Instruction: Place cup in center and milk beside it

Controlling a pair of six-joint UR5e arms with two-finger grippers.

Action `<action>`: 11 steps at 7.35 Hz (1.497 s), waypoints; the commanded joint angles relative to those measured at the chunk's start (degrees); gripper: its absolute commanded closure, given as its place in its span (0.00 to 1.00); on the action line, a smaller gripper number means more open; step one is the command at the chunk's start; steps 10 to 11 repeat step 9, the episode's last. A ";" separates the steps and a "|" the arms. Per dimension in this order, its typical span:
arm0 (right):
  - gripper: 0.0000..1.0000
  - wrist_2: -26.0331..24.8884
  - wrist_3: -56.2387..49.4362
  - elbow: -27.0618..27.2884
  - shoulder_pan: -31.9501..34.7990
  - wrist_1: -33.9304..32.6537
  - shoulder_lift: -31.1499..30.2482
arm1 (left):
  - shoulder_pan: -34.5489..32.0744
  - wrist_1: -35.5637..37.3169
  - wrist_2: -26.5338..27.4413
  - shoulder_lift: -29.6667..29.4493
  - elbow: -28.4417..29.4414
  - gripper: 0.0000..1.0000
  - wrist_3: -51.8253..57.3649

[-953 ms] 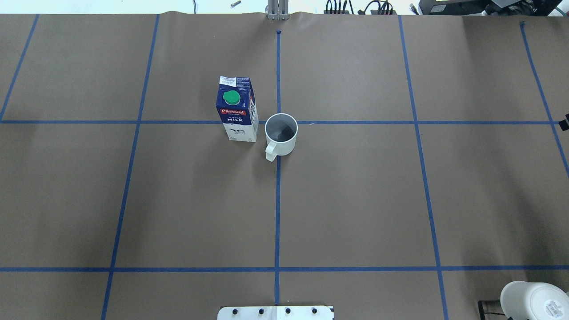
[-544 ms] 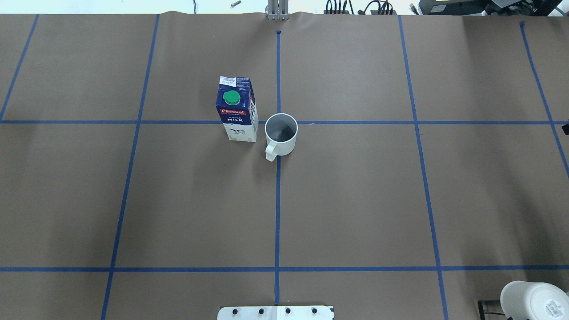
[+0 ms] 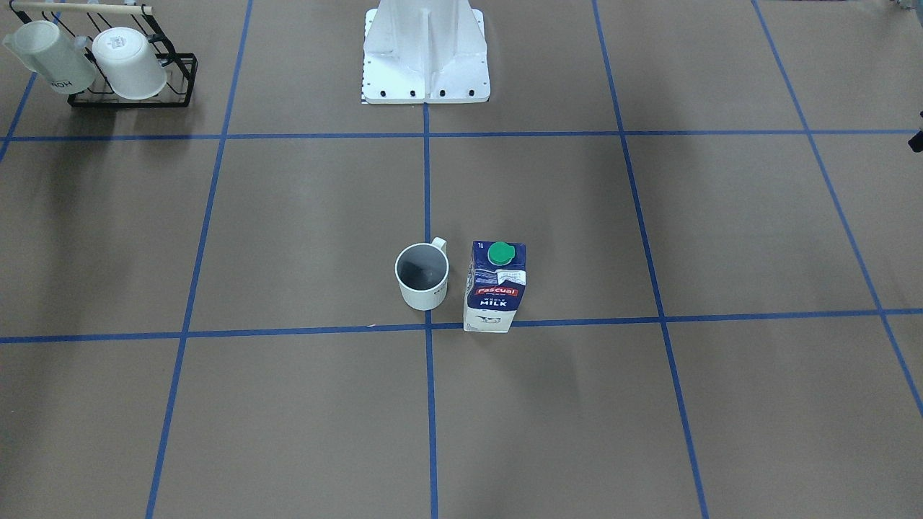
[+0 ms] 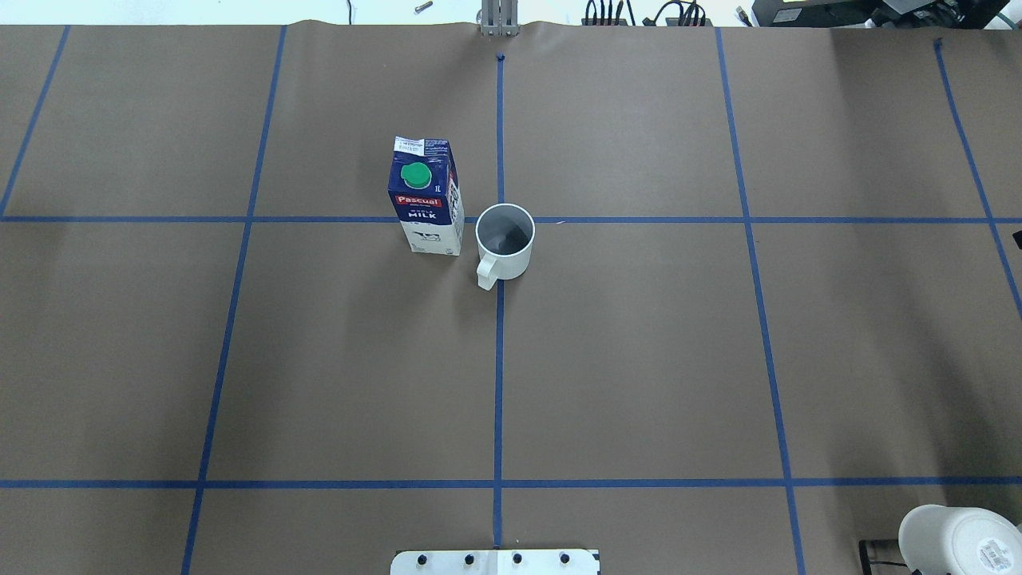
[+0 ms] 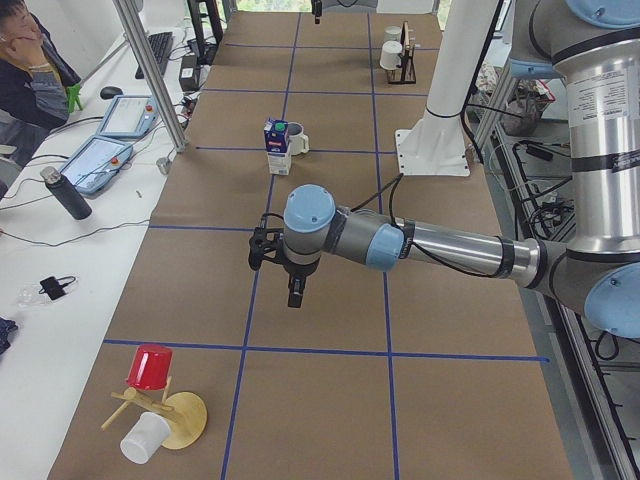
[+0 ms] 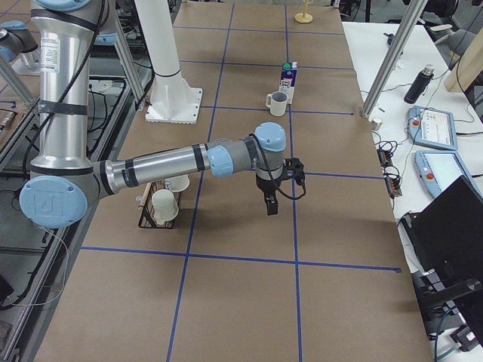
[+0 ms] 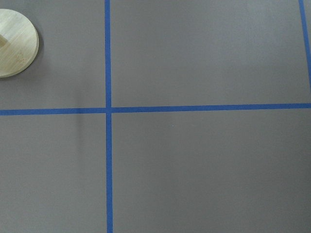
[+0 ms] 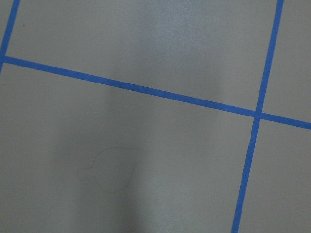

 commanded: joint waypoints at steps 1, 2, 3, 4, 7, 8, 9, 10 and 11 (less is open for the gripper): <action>0.00 2.06 0.01 0.08 2.49 -0.01 -1.56 | 1.38 -2.06 0.48 0.76 -0.51 0.02 0.03; 0.00 3.03 0.01 0.08 3.46 -0.01 -1.65 | 3.13 -3.38 0.57 1.02 -0.94 0.02 0.03; 0.00 3.04 0.01 0.17 3.90 -0.01 -1.65 | 4.28 -3.39 1.36 1.29 -1.55 0.02 -0.49; 0.00 3.04 0.01 0.35 4.34 -0.01 -1.65 | 5.86 -3.30 1.63 1.55 -1.82 0.02 -1.98; 0.00 2.95 0.01 0.96 4.43 -0.01 -2.08 | 9.82 -3.30 2.51 4.43 -4.46 0.02 -10.96; 0.00 2.86 0.01 1.14 4.52 0.08 -2.09 | 9.83 -3.39 1.55 4.45 -4.72 0.02 -10.78; 0.00 2.69 0.01 1.23 4.43 0.08 -2.09 | 9.83 -3.30 1.45 4.19 -4.38 0.02 -10.78; 0.00 2.69 0.01 1.23 4.43 0.08 -2.09 | 9.83 -3.30 1.45 4.19 -4.38 0.02 -10.78; 0.00 2.69 0.01 1.23 4.43 0.08 -2.09 | 9.83 -3.30 1.45 4.19 -4.38 0.02 -10.78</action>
